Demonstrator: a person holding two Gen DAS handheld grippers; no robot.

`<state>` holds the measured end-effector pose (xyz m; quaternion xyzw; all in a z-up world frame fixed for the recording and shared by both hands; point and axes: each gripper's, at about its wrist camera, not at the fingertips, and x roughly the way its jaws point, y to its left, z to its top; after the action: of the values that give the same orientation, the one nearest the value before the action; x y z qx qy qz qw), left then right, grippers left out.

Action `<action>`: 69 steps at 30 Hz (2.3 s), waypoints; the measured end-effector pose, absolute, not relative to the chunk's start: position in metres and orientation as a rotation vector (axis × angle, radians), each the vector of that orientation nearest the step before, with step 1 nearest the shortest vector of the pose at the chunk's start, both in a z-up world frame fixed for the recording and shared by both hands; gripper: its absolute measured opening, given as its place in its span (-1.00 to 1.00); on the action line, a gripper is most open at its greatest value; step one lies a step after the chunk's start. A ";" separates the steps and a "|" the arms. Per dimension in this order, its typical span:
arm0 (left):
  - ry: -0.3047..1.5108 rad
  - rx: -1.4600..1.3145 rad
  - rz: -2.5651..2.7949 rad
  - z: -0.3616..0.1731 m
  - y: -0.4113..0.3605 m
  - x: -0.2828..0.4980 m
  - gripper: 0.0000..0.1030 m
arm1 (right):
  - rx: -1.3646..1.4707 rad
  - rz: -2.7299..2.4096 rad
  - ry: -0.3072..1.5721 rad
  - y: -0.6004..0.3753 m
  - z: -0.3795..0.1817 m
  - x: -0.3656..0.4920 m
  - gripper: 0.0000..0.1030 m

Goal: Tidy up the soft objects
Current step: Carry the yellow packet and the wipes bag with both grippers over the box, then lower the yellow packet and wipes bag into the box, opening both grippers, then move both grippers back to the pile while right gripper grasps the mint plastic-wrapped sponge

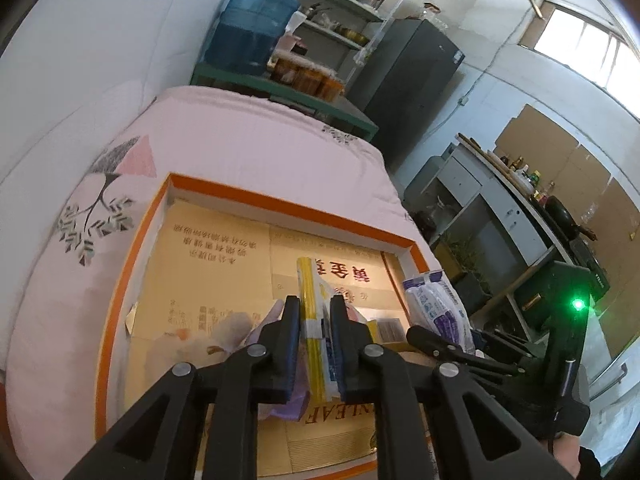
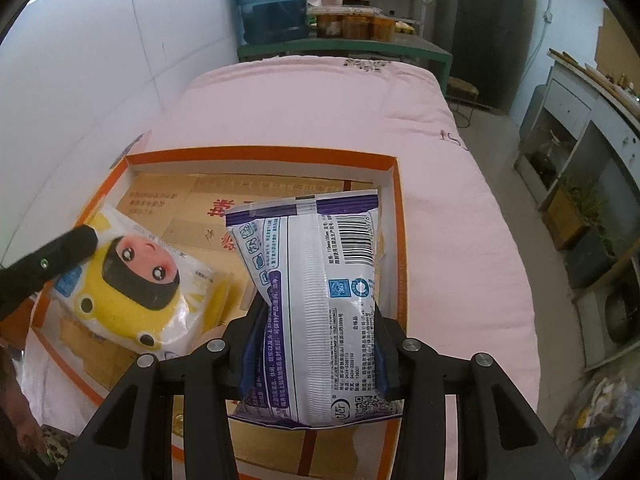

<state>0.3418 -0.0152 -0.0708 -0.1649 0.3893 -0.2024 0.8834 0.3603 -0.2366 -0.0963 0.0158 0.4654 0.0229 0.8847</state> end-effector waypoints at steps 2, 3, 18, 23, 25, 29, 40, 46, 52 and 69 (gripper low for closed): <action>0.808 -0.355 -0.408 -0.072 -0.011 0.342 -0.35 | 0.037 0.051 0.970 -0.237 -0.096 0.361 -0.09; 0.798 -0.361 -0.403 -0.071 -0.010 0.341 -0.11 | 0.035 0.053 0.970 -0.237 -0.096 0.361 -0.09; 0.672 -0.368 -0.379 -0.039 0.000 0.317 0.37 | 0.076 0.059 0.964 -0.242 -0.093 0.349 0.37; 0.629 -0.371 -0.396 -0.025 0.002 0.303 0.43 | 0.078 0.057 0.950 -0.242 -0.083 0.337 0.38; 0.625 -0.363 -0.397 -0.021 0.002 0.298 0.43 | 0.091 0.058 0.937 -0.243 -0.076 0.331 0.41; 0.602 -0.366 -0.395 -0.012 0.004 0.286 0.43 | 0.114 0.057 0.900 -0.245 -0.058 0.316 0.45; 0.545 -0.346 -0.387 0.008 0.018 0.250 0.44 | 0.125 0.093 0.876 -0.234 -0.033 0.281 0.47; 0.550 -0.339 -0.397 0.011 0.023 0.237 0.44 | 0.160 0.102 0.854 -0.237 -0.019 0.265 0.47; 0.551 -0.322 -0.411 0.014 0.030 0.217 0.44 | 0.153 0.107 0.827 -0.235 -0.005 0.238 0.47; 0.514 -0.272 -0.418 0.026 0.036 0.157 0.44 | 0.104 0.145 0.789 -0.210 0.010 0.167 0.47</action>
<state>0.1569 0.0360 0.0262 -0.1332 0.2517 -0.2047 0.9365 0.1667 -0.2104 0.0099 0.0507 0.3840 0.0706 0.9192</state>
